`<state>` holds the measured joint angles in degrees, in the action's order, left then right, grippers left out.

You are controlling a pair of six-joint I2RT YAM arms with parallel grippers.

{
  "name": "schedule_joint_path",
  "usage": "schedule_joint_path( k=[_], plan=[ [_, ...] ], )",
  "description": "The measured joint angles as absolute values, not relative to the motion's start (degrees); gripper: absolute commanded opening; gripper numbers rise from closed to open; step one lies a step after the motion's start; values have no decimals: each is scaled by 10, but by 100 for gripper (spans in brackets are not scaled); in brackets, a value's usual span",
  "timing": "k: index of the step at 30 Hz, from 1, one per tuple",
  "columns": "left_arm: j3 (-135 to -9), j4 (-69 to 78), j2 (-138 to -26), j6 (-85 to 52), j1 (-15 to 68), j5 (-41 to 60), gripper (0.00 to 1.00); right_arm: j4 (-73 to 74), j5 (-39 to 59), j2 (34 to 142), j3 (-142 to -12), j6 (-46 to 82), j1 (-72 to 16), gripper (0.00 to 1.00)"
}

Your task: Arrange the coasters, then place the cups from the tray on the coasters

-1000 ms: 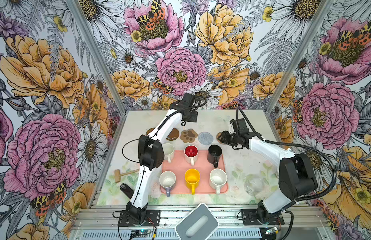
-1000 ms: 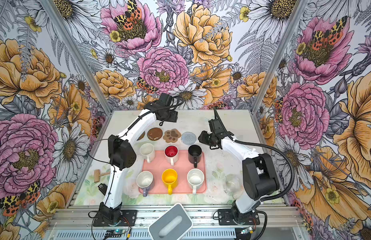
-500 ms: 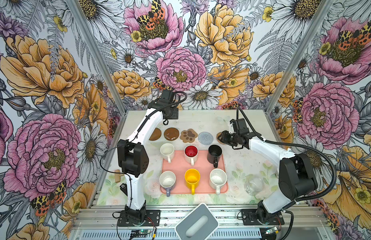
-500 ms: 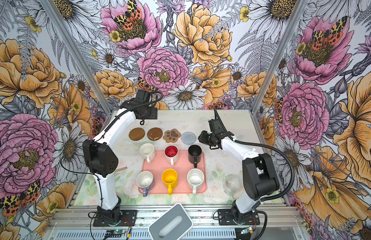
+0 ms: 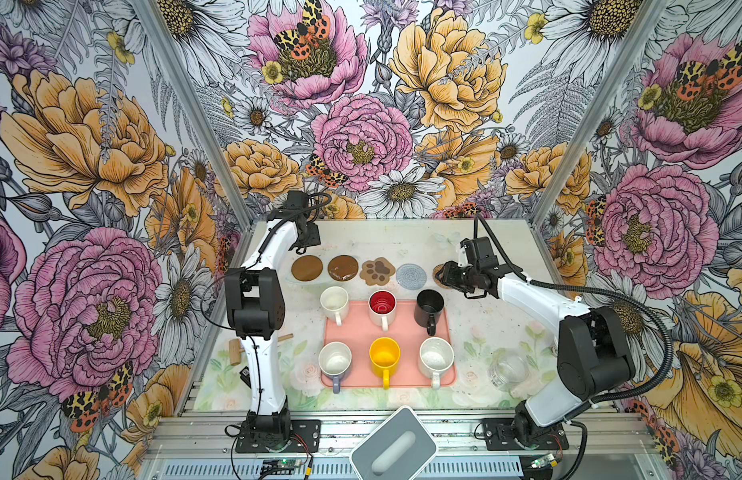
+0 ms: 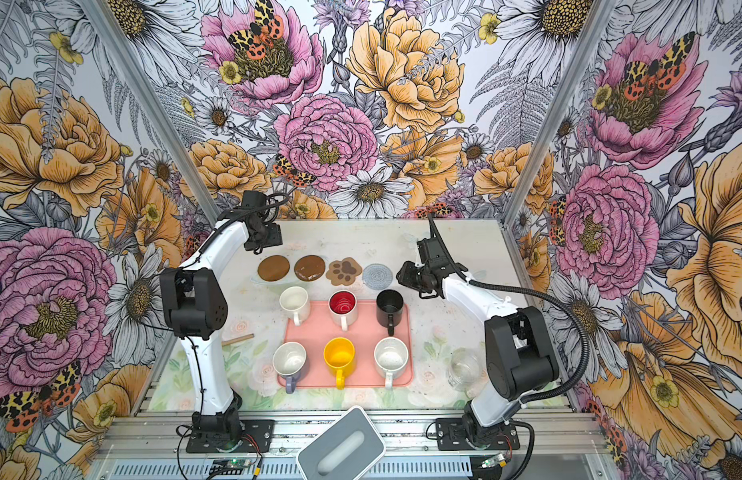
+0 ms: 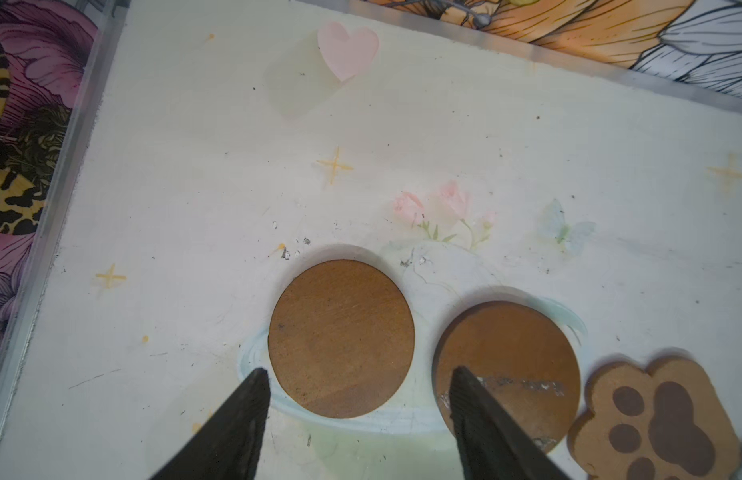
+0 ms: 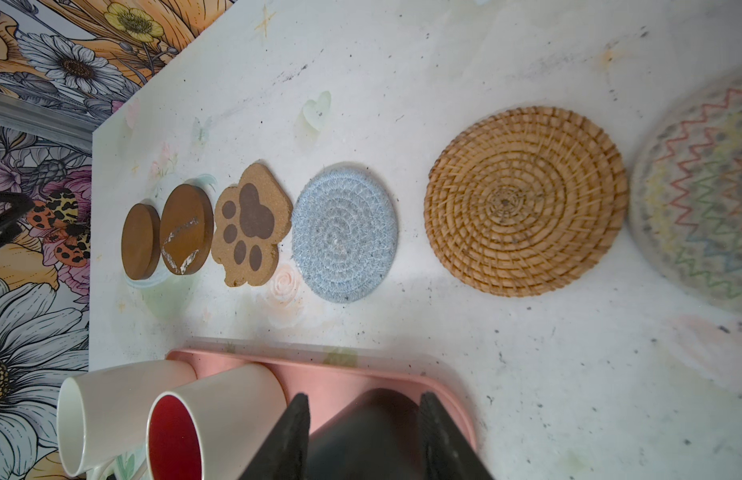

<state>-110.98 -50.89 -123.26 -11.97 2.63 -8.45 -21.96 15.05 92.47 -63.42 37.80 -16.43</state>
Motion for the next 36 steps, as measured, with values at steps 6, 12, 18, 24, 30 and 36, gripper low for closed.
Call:
schedule_joint_path(
  k=[6,12,18,24,30,36],
  plan=[
    [-1136,-499,-1301,-123,-4,-70,70,-220,150,925,-634,382,-165,45],
    [-1159,-486,-1326,-123,-25,-45,70,-220,150,927,-634,383,-166,45],
    [-1154,-462,-1326,-123,-33,-13,70,-220,150,927,-635,386,-167,45],
    [-1131,-443,-1327,-123,-38,12,70,-220,150,931,-637,386,-171,45],
    [-1108,-422,-1328,-132,-44,32,69,-220,150,943,-641,386,-175,45],
    [-1094,-404,-1333,-144,-46,51,67,-220,151,954,-651,386,-180,44]
  ],
)
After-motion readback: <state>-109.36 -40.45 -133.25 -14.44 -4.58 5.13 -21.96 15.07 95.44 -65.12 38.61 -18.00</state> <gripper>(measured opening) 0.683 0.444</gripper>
